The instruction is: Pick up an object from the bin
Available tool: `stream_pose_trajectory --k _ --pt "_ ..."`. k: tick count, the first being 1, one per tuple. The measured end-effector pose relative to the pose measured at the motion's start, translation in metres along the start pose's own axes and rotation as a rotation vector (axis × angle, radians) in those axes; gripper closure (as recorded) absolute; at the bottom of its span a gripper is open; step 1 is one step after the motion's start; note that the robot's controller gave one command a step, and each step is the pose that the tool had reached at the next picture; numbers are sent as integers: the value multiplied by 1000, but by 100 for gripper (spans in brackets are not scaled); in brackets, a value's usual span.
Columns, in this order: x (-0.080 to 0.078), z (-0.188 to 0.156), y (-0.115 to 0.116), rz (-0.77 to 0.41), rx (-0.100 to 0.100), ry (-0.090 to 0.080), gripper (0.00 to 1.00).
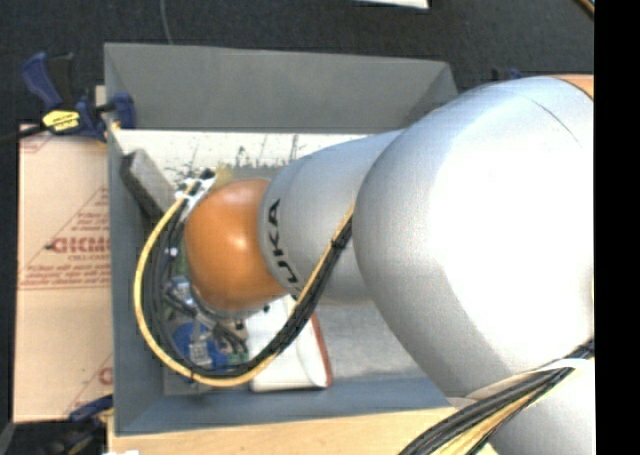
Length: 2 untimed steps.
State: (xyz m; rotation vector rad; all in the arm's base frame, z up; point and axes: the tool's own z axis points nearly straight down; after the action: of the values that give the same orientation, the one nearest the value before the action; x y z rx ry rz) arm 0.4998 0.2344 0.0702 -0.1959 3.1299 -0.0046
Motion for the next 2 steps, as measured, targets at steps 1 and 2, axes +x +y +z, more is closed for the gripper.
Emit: stream_pose_trajectory --k 1,2 --pt "-1 -69 -1 20 -8 -11 0" --pt "-5 -12 -2 11 -5 -15 0"
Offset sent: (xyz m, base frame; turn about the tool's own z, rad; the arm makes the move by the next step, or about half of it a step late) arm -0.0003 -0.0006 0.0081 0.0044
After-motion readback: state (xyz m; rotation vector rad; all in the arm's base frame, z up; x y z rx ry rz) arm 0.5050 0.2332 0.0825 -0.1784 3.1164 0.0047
